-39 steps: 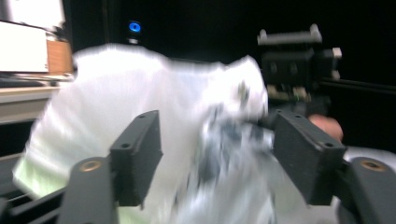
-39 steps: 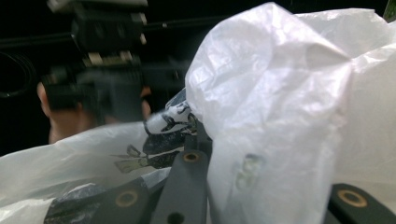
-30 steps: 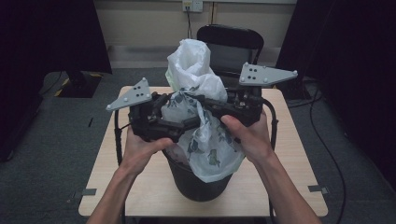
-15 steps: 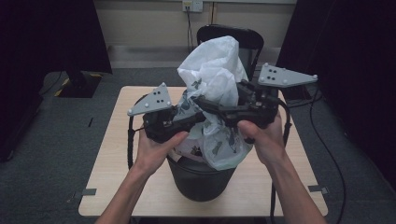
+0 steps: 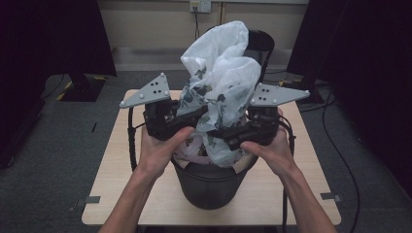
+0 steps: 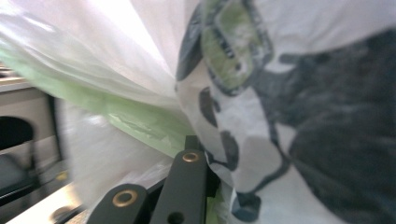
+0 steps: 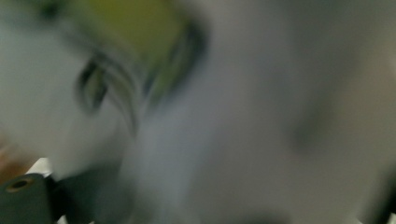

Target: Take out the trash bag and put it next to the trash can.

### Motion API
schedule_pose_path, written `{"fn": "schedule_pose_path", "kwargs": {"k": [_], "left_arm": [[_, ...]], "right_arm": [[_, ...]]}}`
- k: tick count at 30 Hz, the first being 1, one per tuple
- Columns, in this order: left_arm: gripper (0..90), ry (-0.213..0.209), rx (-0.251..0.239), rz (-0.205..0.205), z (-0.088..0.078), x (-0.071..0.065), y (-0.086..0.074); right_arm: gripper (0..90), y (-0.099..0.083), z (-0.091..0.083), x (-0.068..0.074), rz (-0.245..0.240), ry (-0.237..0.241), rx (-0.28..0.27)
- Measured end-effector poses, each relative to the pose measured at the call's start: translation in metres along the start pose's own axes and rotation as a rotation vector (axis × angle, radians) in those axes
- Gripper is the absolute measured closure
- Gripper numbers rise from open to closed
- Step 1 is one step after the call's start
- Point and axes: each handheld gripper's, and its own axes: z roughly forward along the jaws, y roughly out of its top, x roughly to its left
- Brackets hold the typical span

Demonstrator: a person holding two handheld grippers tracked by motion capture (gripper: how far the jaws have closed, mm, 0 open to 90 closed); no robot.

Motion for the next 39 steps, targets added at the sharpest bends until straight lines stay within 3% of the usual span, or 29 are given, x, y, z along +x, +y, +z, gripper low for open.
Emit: {"fn": "schedule_pose_path", "kwargs": {"k": [3, 6, 9, 12, 13, 16, 19, 26, 33, 36, 39], "left_arm": [[87.7, -0.022, -0.016, -0.007, -0.002, -0.001, 0.001], [87.8, -0.033, -0.017, 0.003, -0.007, 0.000, 0.001], [87.9, -0.045, -0.006, 0.006, -0.008, 0.001, -0.002], [88.0, -0.047, -0.012, 0.000, -0.009, 0.002, -0.004], [88.0, -0.045, -0.010, 0.004, -0.009, 0.002, -0.004], [88.0, -0.037, 0.011, 0.024, -0.009, 0.000, -0.005], [88.0, -0.018, 0.029, 0.035, -0.007, 0.000, -0.008], [86.5, 0.000, 0.034, 0.031, -0.007, 0.009, -0.012], [82.4, 0.020, 0.000, 0.001, -0.016, 0.015, -0.011], [71.3, 0.044, -0.017, -0.013, -0.020, 0.015, -0.009], [53.0, 0.080, -0.030, -0.011, -0.023, 0.012, -0.008]], "right_arm": [[2.8, -0.001, 0.007, -0.003, 0.006, 0.009, -0.001], [5.2, -0.008, 0.014, -0.007, 0.023, 0.053, 0.032], [18.4, -0.016, 0.019, -0.010, 0.019, 0.094, 0.041], [48.5, -0.015, 0.018, -0.012, 0.005, 0.130, 0.028], [54.6, -0.014, 0.018, -0.013, 0.017, 0.139, 0.031], [70.3, -0.013, 0.015, -0.016, 0.006, 0.142, 0.036], [79.8, -0.015, 0.012, -0.026, 0.051, 0.140, 0.002], [84.7, -0.011, 0.009, -0.029, 0.078, 0.061, -0.053], [85.6, 0.001, 0.007, -0.028, 0.076, 0.011, -0.093], [85.7, 0.005, 0.006, -0.027, 0.069, 0.000, -0.097], [85.8, 0.006, 0.004, -0.028, 0.065, -0.014, -0.097]]}}
